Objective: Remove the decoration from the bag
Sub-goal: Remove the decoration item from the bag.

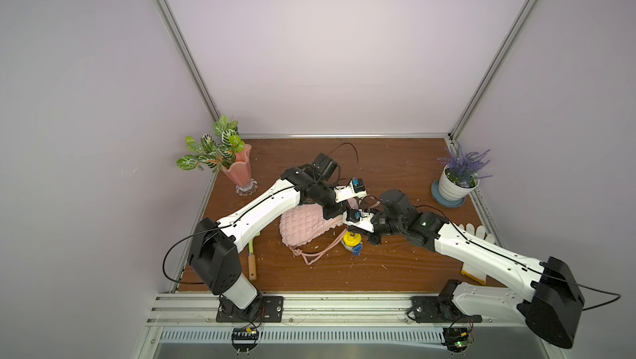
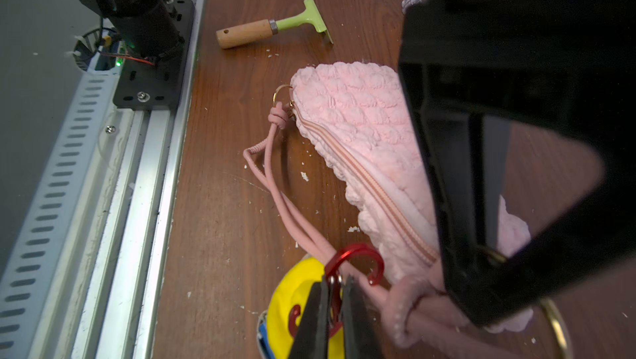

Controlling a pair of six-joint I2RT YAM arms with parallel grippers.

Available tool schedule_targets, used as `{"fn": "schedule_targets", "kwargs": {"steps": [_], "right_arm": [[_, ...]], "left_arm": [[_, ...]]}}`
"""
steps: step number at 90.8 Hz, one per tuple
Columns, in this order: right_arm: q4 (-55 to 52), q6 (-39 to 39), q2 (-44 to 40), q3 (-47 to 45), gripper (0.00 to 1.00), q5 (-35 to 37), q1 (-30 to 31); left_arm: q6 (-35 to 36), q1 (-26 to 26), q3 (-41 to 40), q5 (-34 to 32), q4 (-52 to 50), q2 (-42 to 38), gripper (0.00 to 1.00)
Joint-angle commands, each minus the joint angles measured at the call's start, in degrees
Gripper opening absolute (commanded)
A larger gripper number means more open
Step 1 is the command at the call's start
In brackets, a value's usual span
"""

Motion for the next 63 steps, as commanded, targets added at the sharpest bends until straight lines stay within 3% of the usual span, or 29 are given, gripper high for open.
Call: {"fn": "schedule_targets", "kwargs": {"steps": [1,41,63], "right_arm": [[5.1,4.1,-1.6,-0.1,0.17,-1.6,-2.9],[6.9,5.5,-0.5,-2.0,0.17,-3.6,-7.1],[7.8,6.2,0.2,-3.1,0.23,-4.4,-8.5]], "left_arm": [[1.7,-0.2,-1.8,1.5,-1.5,-1.8,0.00],[5.4,-0.2,-2.4,2.0,-1.4,-0.8,0.00],[6.7,-0.2,-2.8,2.0,-1.4,-0.8,0.00]]}}
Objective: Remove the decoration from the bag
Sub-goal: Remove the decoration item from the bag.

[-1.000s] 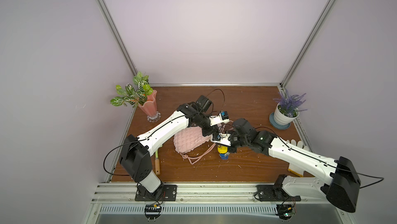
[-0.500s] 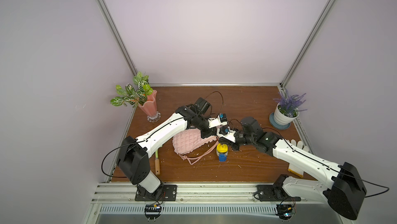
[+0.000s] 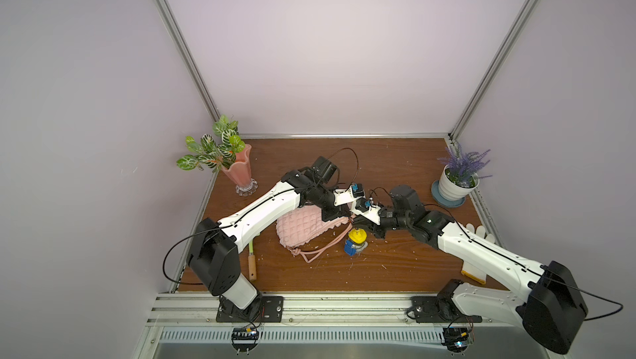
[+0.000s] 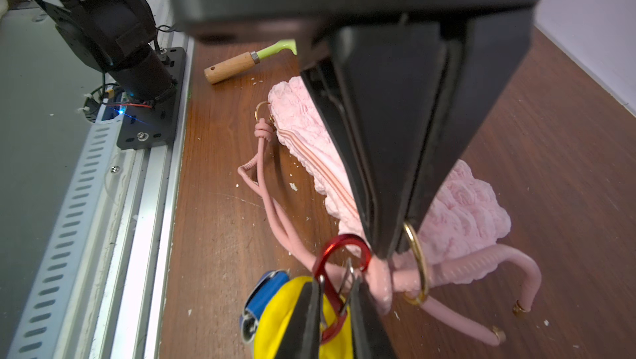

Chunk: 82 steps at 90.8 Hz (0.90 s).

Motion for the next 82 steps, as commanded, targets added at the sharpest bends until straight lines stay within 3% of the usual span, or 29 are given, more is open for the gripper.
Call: {"fn": "schedule_targets", "kwargs": {"steps": [1,82], "right_arm": [[3.3,1.7,0.6,-0.4,0.23,2.0,-2.0],[3.7,2.7,0.4,-0.7,0.31,-1.0,-5.9]], "left_arm": [[1.9,-0.2,-0.7,3.2,-3.6,-0.5,0.00],[4.3,-0.8,-0.3,1.8,-3.2,0.5,0.00]]}}
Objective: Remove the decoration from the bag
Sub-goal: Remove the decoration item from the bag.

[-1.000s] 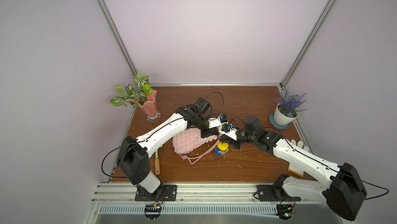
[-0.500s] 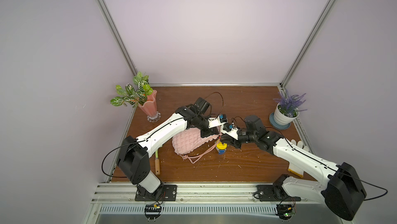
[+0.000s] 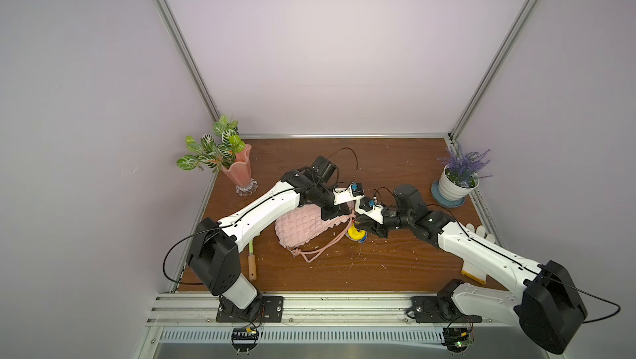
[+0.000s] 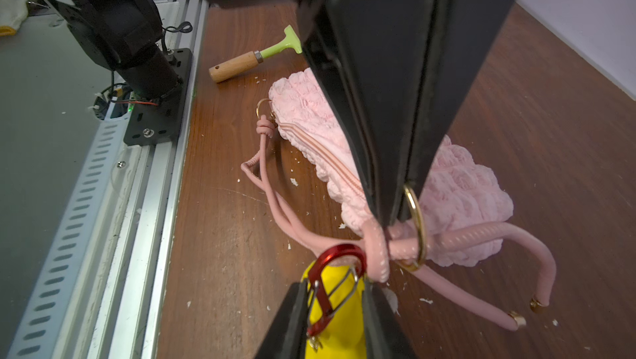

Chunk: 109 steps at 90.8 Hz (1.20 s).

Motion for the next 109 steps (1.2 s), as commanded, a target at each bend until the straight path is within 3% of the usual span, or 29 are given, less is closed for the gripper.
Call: {"fn": "schedule_targets", "kwargs": {"steps": [1,49,91,109], "right_arm": [[2.6,3.9,0.0,0.8,0.31,3.2,-2.5],[5.4,9.6,3.7,2.9,0.25,9.3,-2.2],[7.5,14.3,0.7,-0.9,0.30,7.6,-4.1],[5.5,15.5,-0.2,-0.9,0.31,13.0,-4.9]], "left_arm": [[4.0,-1.2,-0.1,3.0,-3.9,0.4,0.00],[3.5,-5.2,1.6,4.4,-3.7,2.2,0.00],[3.9,-5.2,0.4,2.9,-3.7,1.6,0.00],[3.7,-5.1,0.3,-1.4,-3.5,2.0,0.00]]}}
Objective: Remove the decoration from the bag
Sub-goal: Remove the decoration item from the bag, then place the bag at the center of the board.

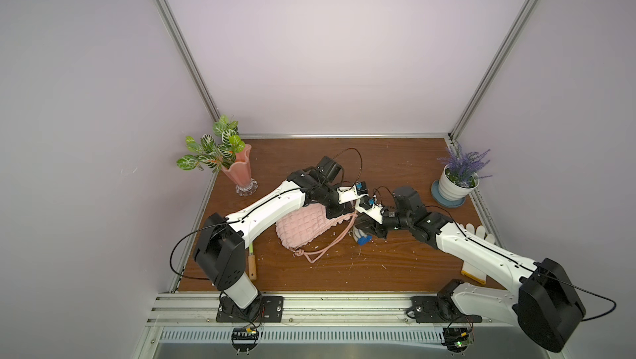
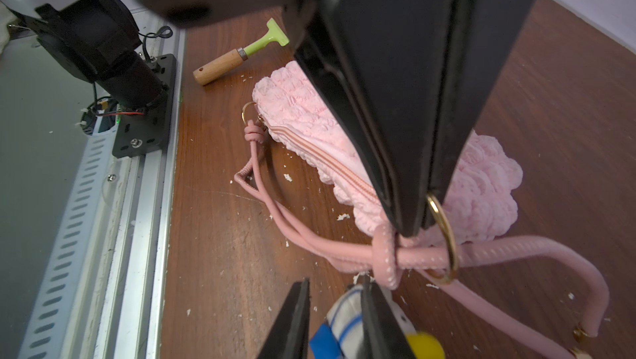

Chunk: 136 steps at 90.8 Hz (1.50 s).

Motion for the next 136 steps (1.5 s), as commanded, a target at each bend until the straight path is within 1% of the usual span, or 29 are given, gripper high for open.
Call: {"fn": "schedule_targets", "kwargs": {"steps": [1,10,21,34,45,58,64,83,98,104,112,117,122,129,134,136], "right_arm": [[2.8,9.9,-0.8,0.8,0.31,11.1,-4.6],[2.6,11.2,-1.7,-0.7,0.36,15.3,-5.6],[6.1,14.2,-5.6,-3.8,0.44,15.5,-7.1],[6.2,15.4,-7.9,-5.1,0.47,14.9,-9.8],[7.4,16.6,-9.0,-5.3,0.48,14.1,-12.5],[6.3,14.9,-7.9,-3.2,0.50,14.1,-14.7],[6.1,14.3,-7.2,-2.3,0.50,12.1,-15.7],[7.3,13.8,-4.5,-0.9,0.54,11.1,-16.0],[8.8,13.6,-2.2,0.1,0.55,11.0,-16.1],[8.7,13.0,-1.7,0.7,0.57,11.7,-16.1],[8.4,12.2,-1.1,1.3,0.60,13.1,-16.3],[8.4,12.2,-1.0,1.5,0.61,13.4,-16.6],[8.9,13.1,-0.9,1.3,0.63,13.5,-17.1],[11.3,15.7,-1.9,-0.5,0.68,15.3,-18.8],[13.5,18.0,-3.2,-2.5,0.72,16.3,-20.2],[15.1,19.3,-4.2,-3.8,0.76,17.1,-20.9]], "left_arm": [[5.9,-3.5,-0.6,1.6,-6.7,-0.4,0.00],[5.1,-2.2,-0.2,0.6,-6.0,0.4,0.00],[4.8,-0.9,1.1,0.6,-5.3,1.8,0.00],[5.5,-1.1,1.7,0.8,-3.3,3.5,0.00],[6.8,-2.4,1.2,-0.8,-1.6,4.9,0.00],[7.3,-4.8,-1.6,-1.0,1.1,5.4,0.00],[8.0,-6.0,-3.2,-1.2,1.6,5.4,0.00],[8.9,-9.6,-10.0,0.3,4.7,2.9,0.02],[8.5,-10.9,-12.1,0.8,5.9,3.0,0.15],[7.7,-10.9,-12.2,-0.3,5.9,2.7,0.20],[5.3,-10.8,-12.1,-3.3,5.9,0.9,0.39],[3.3,-10.7,-12.2,-5.4,5.9,-0.9,0.47],[-0.3,-9.6,-12.2,-6.8,5.9,-2.9,0.49],[-9.3,-6.1,-12.2,-8.9,6.9,-5.8,0.52],[-15.1,-2.8,-12.9,-10.7,8.5,-8.8,0.65],[-17.0,-1.3,-13.7,-11.6,9.8,-10.3,0.73]]}}
